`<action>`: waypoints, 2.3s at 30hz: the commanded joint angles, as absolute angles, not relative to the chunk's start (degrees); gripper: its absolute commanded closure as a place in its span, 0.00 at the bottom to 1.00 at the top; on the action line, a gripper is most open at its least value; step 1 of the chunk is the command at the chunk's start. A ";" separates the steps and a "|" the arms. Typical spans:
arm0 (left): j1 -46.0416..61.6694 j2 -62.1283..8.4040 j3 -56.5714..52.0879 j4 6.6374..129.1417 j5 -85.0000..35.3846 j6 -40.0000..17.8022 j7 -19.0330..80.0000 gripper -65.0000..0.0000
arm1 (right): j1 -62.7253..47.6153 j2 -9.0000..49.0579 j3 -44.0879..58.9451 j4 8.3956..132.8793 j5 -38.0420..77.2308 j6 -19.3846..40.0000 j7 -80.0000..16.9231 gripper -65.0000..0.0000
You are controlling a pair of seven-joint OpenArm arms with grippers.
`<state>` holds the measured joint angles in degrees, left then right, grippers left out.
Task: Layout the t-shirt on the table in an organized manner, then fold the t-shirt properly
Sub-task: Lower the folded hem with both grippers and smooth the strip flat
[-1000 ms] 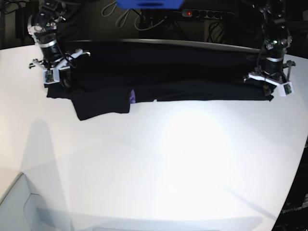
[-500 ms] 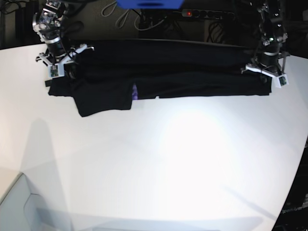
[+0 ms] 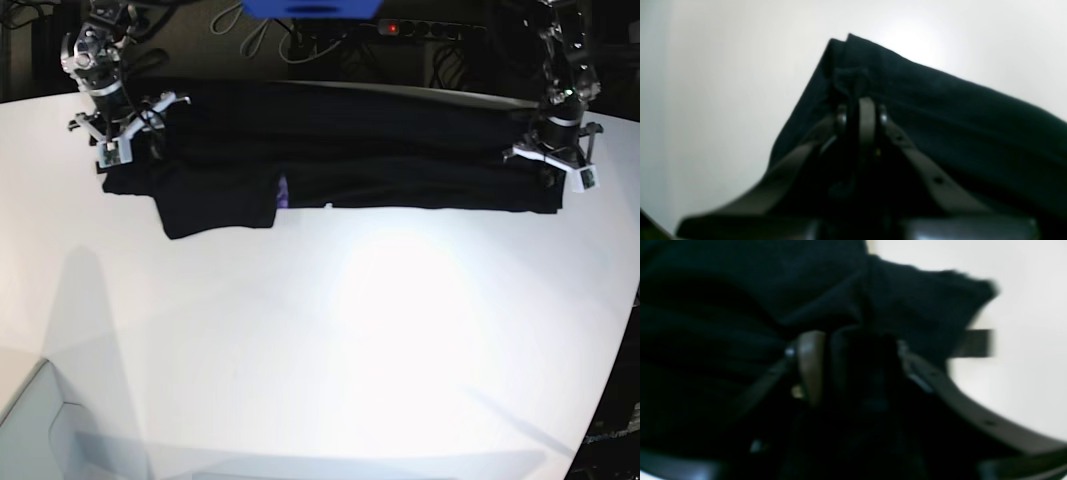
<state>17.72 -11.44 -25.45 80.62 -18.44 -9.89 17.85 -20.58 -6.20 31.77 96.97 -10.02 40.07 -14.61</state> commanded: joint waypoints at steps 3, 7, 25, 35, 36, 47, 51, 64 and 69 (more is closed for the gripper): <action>18.15 -11.03 -25.10 80.48 -18.33 -13.23 21.49 0.99 | -21.41 -6.11 33.36 103.08 -8.57 40.00 -13.14 0.44; 18.15 -11.03 -25.10 80.13 -18.33 -13.41 21.49 0.99 | -21.93 -7.52 35.21 107.74 -8.57 40.00 -13.14 0.43; 18.59 -9.98 -25.19 80.40 -18.33 -13.49 21.49 0.76 | -2.33 -3.30 26.77 95.25 -8.84 40.00 -28.44 0.43; 18.42 -9.98 -25.27 80.66 -18.33 -13.32 21.49 0.70 | 2.15 -0.66 26.51 83.91 -8.84 40.00 -28.18 0.48; 18.33 -9.98 -25.27 80.66 -18.33 -13.32 21.49 0.70 | 2.07 -0.66 26.51 84.00 -8.84 40.00 -28.09 0.53; 18.24 -9.98 -25.27 80.66 -18.33 -13.32 21.32 0.70 | -1.54 -2.33 26.86 93.58 -8.57 40.00 -28.44 1.00; 18.24 -9.98 -25.27 80.66 -18.33 -13.32 21.41 0.70 | -6.55 -5.41 26.95 105.45 -8.57 40.00 -28.62 1.00; 18.15 -9.10 -32.13 80.66 -18.33 -13.58 21.49 0.70 | -22.20 -8.13 31.96 112.22 -8.57 40.00 -28.09 1.00; 18.15 -9.19 -32.22 80.66 -18.33 -13.67 21.49 0.70 | -22.37 -8.13 33.45 111.78 -8.57 40.00 -28.09 1.00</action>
<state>17.56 -8.58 -31.83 80.64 -19.35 -14.81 19.27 -22.28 -8.40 33.36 110.93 -9.13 40.23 -29.34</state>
